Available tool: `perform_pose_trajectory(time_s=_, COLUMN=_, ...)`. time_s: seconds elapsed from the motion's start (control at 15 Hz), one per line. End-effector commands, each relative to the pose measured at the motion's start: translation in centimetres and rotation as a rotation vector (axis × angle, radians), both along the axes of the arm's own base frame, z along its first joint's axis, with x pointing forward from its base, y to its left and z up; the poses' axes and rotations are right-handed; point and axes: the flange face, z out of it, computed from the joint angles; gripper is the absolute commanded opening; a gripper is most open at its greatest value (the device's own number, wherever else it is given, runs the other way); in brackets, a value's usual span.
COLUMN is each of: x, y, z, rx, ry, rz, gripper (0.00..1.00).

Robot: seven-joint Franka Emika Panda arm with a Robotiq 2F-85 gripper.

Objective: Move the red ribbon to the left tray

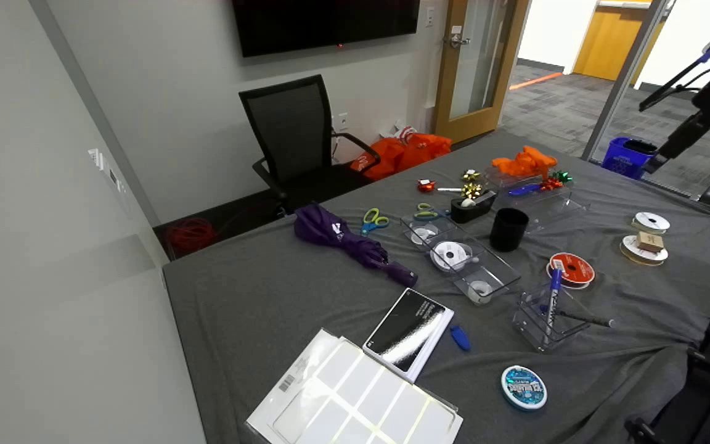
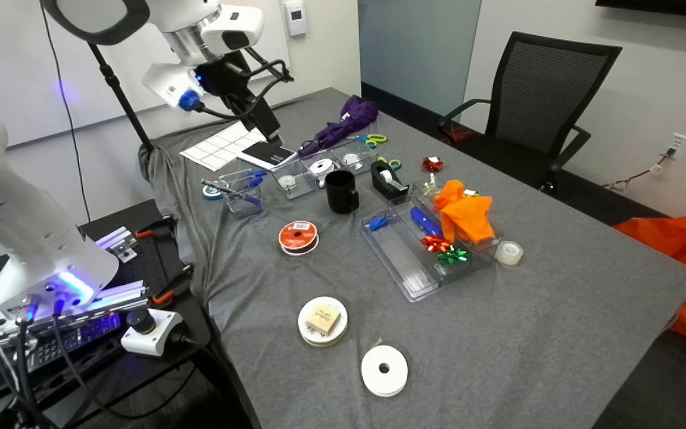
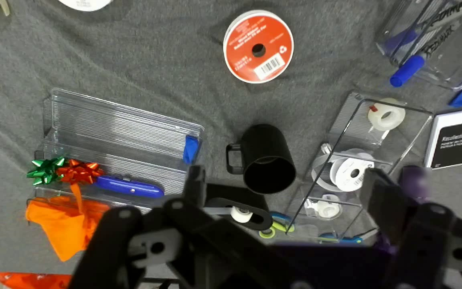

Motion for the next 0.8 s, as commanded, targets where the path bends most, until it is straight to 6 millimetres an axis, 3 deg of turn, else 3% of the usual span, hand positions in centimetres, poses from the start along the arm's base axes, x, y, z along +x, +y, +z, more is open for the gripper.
perform_pose_trajectory(time_s=0.0, x=5.0, y=-1.0, z=-1.8, rx=0.032, ry=0.011, rz=-0.021, gripper=1.0)
perform_pose_trajectory(time_s=0.4, x=10.0, y=-1.9, z=-3.5, rx=0.042, ry=0.028, rz=-0.058, gripper=1.0)
perform_pose_trajectory(time_s=0.47, x=8.4, y=-0.9, z=-2.9, rx=0.059, ry=0.028, rz=-0.062, gripper=1.0)
perform_pose_trajectory(time_s=0.73, x=9.8, y=-1.4, z=-3.6, rx=0.04, ry=0.043, rz=-0.063, gripper=1.0)
